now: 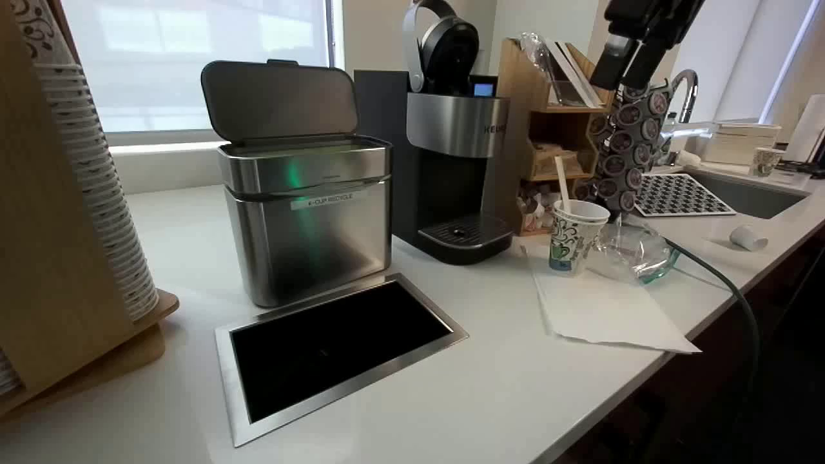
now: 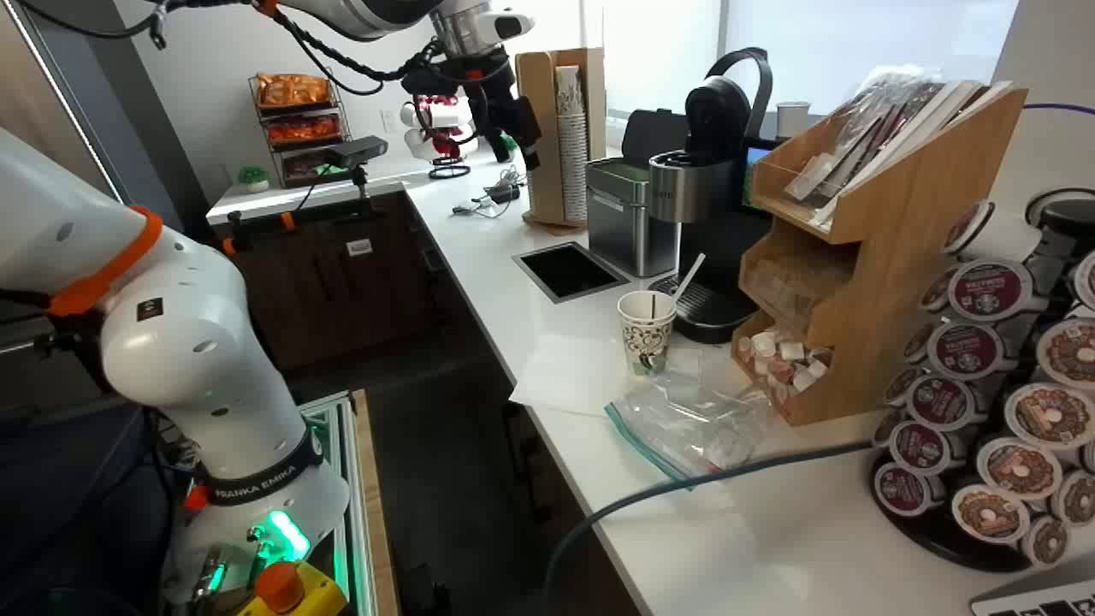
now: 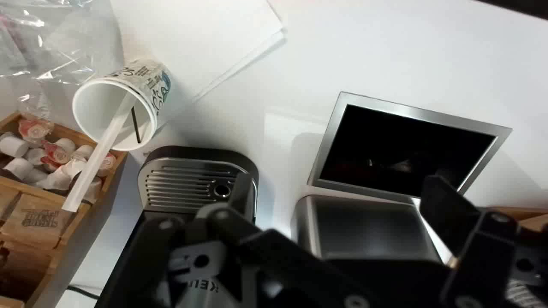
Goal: Remove the white container from the coffee making machine, put it on the countertop, pick up the paper cups and put them on the coffee making machine
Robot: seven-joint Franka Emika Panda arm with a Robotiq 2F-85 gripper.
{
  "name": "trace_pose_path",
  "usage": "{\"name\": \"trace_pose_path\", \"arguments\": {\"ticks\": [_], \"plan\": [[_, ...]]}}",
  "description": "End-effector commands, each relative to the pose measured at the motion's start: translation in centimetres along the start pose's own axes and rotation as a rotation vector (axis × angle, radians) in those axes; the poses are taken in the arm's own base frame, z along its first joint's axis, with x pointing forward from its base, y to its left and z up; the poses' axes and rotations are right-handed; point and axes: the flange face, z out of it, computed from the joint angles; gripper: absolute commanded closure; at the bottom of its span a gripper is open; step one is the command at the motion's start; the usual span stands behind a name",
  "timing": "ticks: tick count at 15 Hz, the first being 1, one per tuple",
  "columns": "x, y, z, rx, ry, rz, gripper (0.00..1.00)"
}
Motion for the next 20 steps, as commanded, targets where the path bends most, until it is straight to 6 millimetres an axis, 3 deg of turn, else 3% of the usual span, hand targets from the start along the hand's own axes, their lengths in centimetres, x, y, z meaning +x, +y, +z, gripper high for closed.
{"name": "trace_pose_path", "arguments": {"ticks": [1,7,8,15,20], "plan": [[0.0,0.0,0.0,0.0,-0.001,0.0,0.0],[0.0,0.0,0.0,0.0,-0.001,0.0,0.0],[0.1,0.7,-0.2,-0.014,0.005,0.031,0.0],[0.1,9.8,-4.1,-0.061,0.126,0.302,0.0],[2.6,15.9,-7.5,-0.105,0.221,0.395,0.0]]}}
